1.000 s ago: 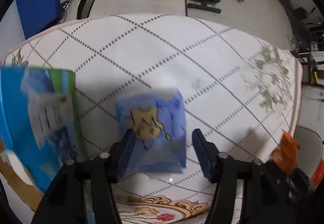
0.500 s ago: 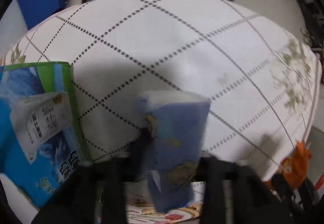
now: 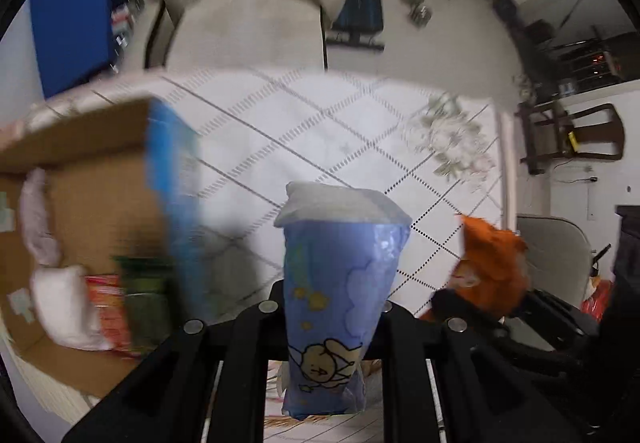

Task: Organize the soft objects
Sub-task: 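Lower the blue packet and orange bag into the box and release, then grasp the silver-yellow sponge with left gripper while right gripper grasps blue tube packet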

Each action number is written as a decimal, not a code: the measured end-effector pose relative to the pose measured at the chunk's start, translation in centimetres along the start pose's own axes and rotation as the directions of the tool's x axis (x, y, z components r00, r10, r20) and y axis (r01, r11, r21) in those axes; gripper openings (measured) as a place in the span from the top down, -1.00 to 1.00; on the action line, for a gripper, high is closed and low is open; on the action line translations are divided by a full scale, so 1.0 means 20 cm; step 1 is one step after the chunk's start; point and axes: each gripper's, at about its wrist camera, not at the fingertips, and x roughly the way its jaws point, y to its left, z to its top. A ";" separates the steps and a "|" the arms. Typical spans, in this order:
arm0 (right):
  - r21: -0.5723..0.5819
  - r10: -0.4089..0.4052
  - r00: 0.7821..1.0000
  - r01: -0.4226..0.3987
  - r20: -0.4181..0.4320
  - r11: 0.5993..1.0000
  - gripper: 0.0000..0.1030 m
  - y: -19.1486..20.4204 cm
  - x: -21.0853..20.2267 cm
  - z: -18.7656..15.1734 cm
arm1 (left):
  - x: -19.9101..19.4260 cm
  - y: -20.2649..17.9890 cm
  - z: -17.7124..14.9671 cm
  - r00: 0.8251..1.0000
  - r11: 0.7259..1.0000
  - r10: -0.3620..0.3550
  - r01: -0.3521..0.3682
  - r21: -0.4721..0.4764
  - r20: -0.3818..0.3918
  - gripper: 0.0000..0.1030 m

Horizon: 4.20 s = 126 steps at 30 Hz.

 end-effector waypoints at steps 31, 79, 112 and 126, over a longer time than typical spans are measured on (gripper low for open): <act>-0.233 -0.084 0.981 0.041 -0.175 0.972 -0.58 1.45 1.07 0.17 | 0.21 1.40 0.25 0.971 0.979 0.029 -0.075 -0.190 -0.238 -0.04; -0.211 -0.137 0.961 0.189 0.240 0.959 -1.00 1.55 -0.17 -0.86 | -0.88 1.06 -0.96 0.910 0.972 0.230 -0.193 -0.137 0.346 -0.97; 0.470 -0.212 0.976 0.212 -0.055 0.857 -1.00 -1.11 -0.18 -0.83 | 1.10 -0.77 -0.94 0.908 0.746 0.334 -0.091 0.660 -0.253 -0.45; 0.411 -0.287 0.932 0.356 -0.221 0.839 0.53 -1.28 0.21 -0.32 | 0.93 -0.69 -0.85 0.948 0.867 0.270 -0.165 0.470 -0.166 0.10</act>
